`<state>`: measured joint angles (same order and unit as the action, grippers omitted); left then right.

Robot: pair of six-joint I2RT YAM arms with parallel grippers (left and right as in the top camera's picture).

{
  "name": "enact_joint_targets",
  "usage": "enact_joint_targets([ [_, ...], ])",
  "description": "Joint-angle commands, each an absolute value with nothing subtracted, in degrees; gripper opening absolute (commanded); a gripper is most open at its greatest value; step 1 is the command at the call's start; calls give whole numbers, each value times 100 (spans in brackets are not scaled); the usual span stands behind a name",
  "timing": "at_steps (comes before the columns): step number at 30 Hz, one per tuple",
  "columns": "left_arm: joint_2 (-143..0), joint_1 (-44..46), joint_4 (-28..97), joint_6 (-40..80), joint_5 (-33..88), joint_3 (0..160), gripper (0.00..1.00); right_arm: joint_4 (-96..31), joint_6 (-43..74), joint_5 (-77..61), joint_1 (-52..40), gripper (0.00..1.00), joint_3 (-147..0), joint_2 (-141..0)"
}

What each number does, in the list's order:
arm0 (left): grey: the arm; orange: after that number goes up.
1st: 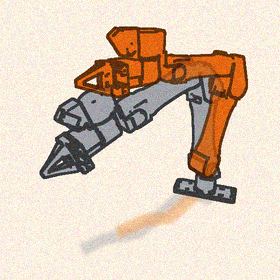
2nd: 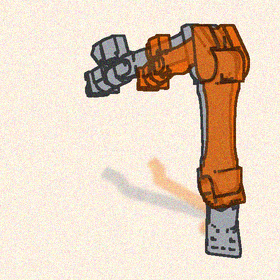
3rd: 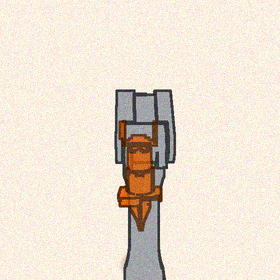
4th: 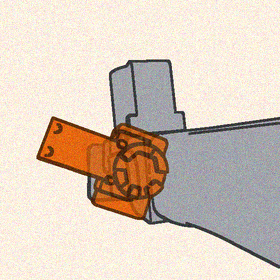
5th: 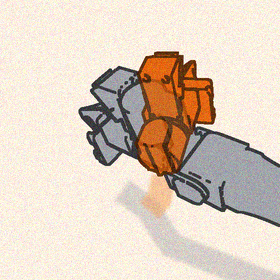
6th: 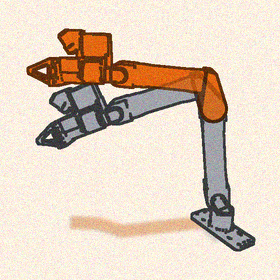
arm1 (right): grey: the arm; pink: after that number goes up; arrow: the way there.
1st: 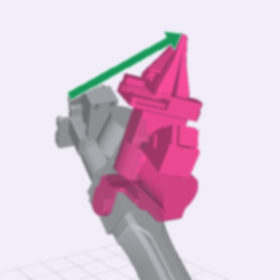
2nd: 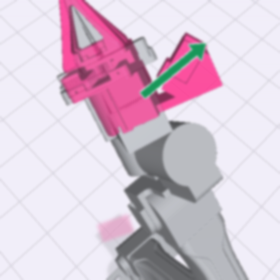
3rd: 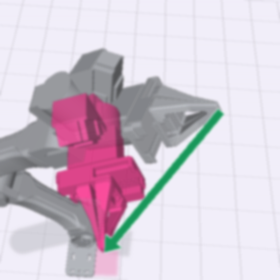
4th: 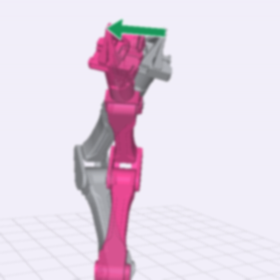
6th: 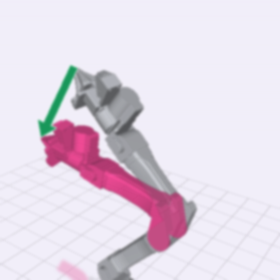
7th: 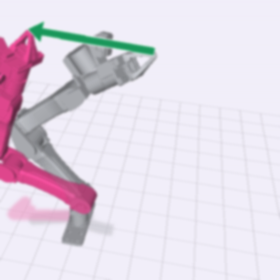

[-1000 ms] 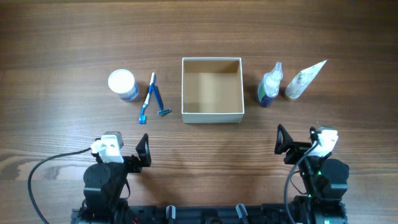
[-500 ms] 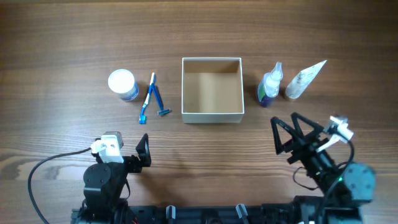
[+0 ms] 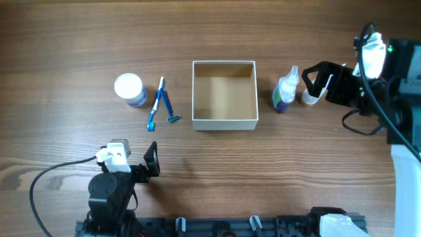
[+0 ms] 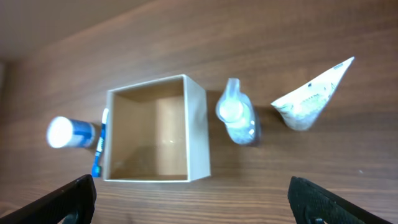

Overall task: Pack container
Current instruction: 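Move the right gripper to the blue foam-soap pump bottle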

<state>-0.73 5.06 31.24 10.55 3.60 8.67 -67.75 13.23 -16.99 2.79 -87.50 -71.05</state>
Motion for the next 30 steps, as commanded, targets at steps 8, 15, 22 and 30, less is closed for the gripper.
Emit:
enact_joint_targets([
  [8, -16, 460, 3100, 958, 449, 847, 100, -6547, 1028, -318, -954, 100, -8849, -7859],
  [15, -16, 460, 3100, 958, 449, 847, 100, -6300, 1387, 60, -1087, 93, -8849, -9459],
  [22, -16, 460, 3100, 958, 447, 847, 100, -6136, 1675, 451, -1087, 90, -8847, -10226],
  [30, -16, 460, 3100, 958, 449, 847, 100, -5743, 1732, 381, -1087, 87, -8416, -10383],
])
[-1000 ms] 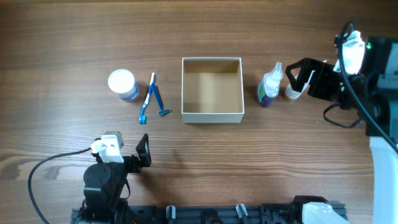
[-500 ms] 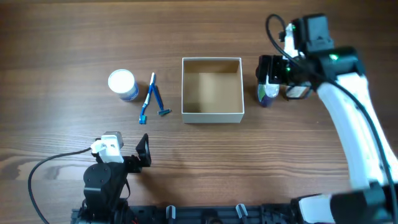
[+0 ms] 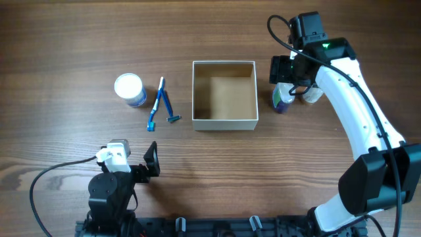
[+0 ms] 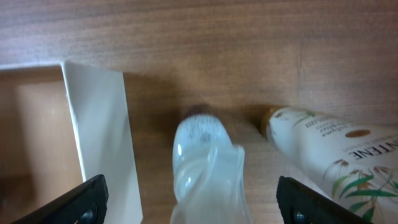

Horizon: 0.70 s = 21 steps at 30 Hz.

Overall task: Pack container
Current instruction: 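Move the right gripper to the blue foam-soap pump bottle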

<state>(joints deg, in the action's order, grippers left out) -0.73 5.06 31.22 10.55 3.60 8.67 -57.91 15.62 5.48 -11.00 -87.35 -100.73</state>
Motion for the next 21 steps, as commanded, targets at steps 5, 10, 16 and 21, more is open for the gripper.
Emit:
enact_joint_targets([
  [5, -16, 460, 3100, 958, 449, 847, 100, -5765, 1734, 298, -1092, 86, -8405, -10383],
  [10, -16, 460, 3100, 958, 449, 847, 100, -5721, 1752, 301, -1092, 87, -8407, -10383],
  [16, -16, 460, 3100, 958, 449, 847, 100, -5463, 1573, 314, -1092, 88, -8453, -10363],
  [21, -16, 460, 3100, 958, 449, 847, 100, -5382, 1444, 283, -1144, 89, -8560, -9518],
])
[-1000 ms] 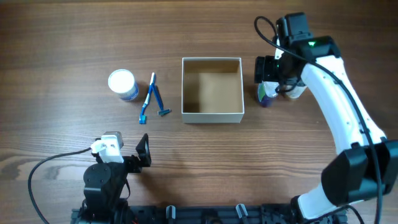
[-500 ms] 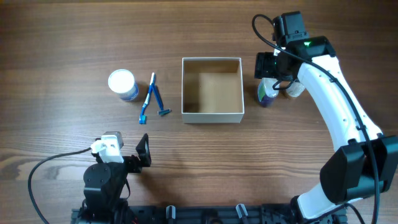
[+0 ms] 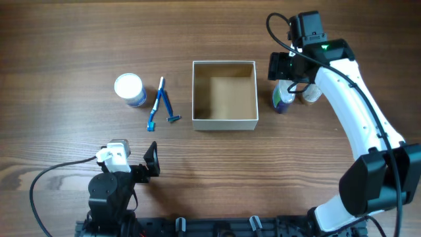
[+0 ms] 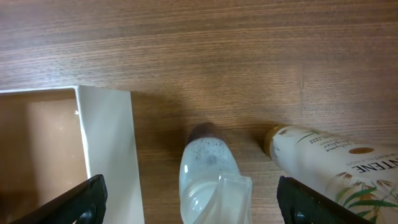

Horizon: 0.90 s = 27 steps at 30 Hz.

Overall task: Pack container
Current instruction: 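Move the right gripper to the blue foam-soap pump bottle, then close the right gripper on the pump bottle's top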

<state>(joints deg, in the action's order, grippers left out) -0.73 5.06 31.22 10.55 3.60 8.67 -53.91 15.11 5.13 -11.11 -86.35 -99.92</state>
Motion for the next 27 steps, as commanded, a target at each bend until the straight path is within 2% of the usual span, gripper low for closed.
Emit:
enact_joint_targets([
  [1, -16, 460, 3100, 958, 449, 847, 100, -5378, 1354, 272, -1175, 89, -8560, -9290],
  [5, -16, 460, 3100, 958, 449, 847, 100, -5627, 1194, 252, -1236, 88, -8560, -8674],
  [11, -16, 460, 3100, 958, 449, 847, 100, -6149, 1157, 30, -1238, 87, -8313, -8892],
  [16, -16, 460, 3100, 958, 449, 847, 100, -5959, 1210, -5, -1238, 84, -7795, -8971],
  [20, -16, 460, 3100, 958, 449, 847, 100, -5277, 1315, 266, -1236, 84, -7288, -8984],
  [27, -16, 460, 3100, 958, 449, 847, 100, -4770, 1509, 648, -1236, 84, -7188, -9417],
])
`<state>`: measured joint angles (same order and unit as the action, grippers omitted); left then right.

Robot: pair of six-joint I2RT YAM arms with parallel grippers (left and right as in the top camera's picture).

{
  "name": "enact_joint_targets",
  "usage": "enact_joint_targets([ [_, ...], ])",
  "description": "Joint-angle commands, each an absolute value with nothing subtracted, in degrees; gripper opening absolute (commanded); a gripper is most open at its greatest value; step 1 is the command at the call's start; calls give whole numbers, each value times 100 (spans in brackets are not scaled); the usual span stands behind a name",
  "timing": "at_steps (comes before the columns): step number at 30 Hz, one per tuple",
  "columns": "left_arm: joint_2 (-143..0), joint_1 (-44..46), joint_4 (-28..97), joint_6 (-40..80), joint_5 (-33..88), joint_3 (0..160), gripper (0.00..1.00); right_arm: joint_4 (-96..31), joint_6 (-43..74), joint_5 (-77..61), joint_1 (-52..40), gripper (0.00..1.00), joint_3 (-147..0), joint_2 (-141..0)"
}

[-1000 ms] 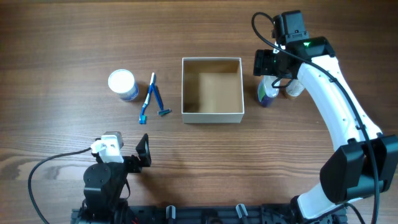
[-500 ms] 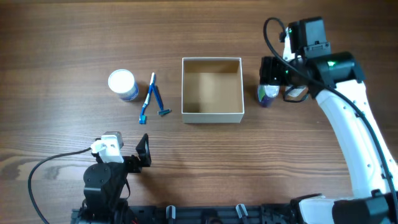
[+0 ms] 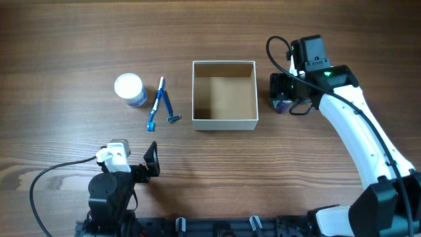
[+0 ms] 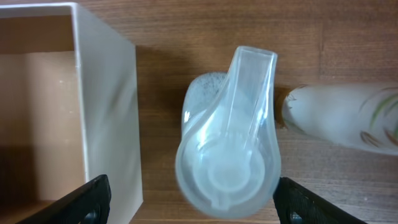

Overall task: Pack container
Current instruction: 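Close the right gripper on the pump bottle's top, then carry the pump bottle left and lower it into the box's right corner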

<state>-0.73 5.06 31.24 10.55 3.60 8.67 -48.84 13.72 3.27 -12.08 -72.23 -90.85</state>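
Observation:
An open white cardboard box [image 3: 224, 95] with a brown inside stands mid-table. Right of it is a clear spray bottle [image 4: 230, 137], upright, with a purple base just showing under the arm [image 3: 281, 104]. My right gripper [image 4: 193, 208] hangs straight over the bottle, open, its black fingers [image 4: 87, 202] wide on either side of the spray head and clear of it. A white Pantene tube [image 4: 348, 121] lies just right of the bottle. My left gripper [image 3: 152, 163] rests near the front left edge, far from everything.
Left of the box stand a white-lidded blue jar [image 3: 129, 89], a blue toothbrush [image 3: 157, 102] and a blue razor [image 3: 170, 108]. The box's right wall [image 4: 106, 112] is close to the left finger of the right gripper.
My right gripper has moved toward the table's front and closer to the spray bottle; the spray head now fills the wrist view between the open fingers. The left arm is unchanged.
The right arm was first at the far right edge, seeing box, bottle and tube from a distance. Then it stood just behind the bottle, open, and stayed near there. Now it is directly over the bottle, fingers straddling the head.

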Motion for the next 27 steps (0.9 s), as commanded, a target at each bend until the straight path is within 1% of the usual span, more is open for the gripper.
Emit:
enact_joint_targets([
  [1, -16, 460, 3100, 958, 449, 847, 100, -4722, 1505, 646, -1236, 84, -7188, -9489],
  [5, -16, 460, 3100, 958, 449, 847, 100, -4431, 1540, 659, -1236, 83, -7188, -9850],
  [6, -16, 460, 3100, 958, 449, 847, 100, -4394, 1542, 679, -1236, 80, -7188, -9885],
  [8, -16, 460, 3100, 958, 449, 847, 100, -4351, 1566, 869, -1236, 70, -7190, -9891],
  [9, -16, 460, 3100, 958, 449, 847, 100, -4351, 1568, 906, -1236, 68, -7194, -9889],
  [10, -16, 460, 3100, 958, 449, 847, 100, -4355, 1564, 908, -1236, 63, -7194, -9889],
  [11, -16, 460, 3100, 958, 449, 847, 100, -4362, 1564, 906, -1236, 56, -7194, -9889],
  [12, -16, 460, 3100, 958, 449, 847, 100, -4370, 1562, 908, -1236, 44, -7194, -9889],
  [14, -16, 460, 3100, 958, 449, 847, 100, -4405, 1559, 908, -1236, 31, -7194, -9889],
  [17, -16, 460, 3100, 958, 449, 847, 100, -4499, 1564, 904, -1238, 28, -7216, -9848],
  [18, -16, 460, 3100, 958, 449, 847, 100, -4554, 1562, 904, -1238, 28, -7242, -9808],
  [22, -16, 460, 3100, 958, 449, 847, 100, -5452, 1559, 902, -1271, 28, -7944, -9432],
  [25, -16, 460, 3100, 958, 449, 847, 100, -6055, 1535, 902, -1533, 25, -8482, -8921],
  [27, -16, 460, 3100, 958, 449, 847, 100, -6208, 1533, 902, -1793, 23, -8687, -8615],
])
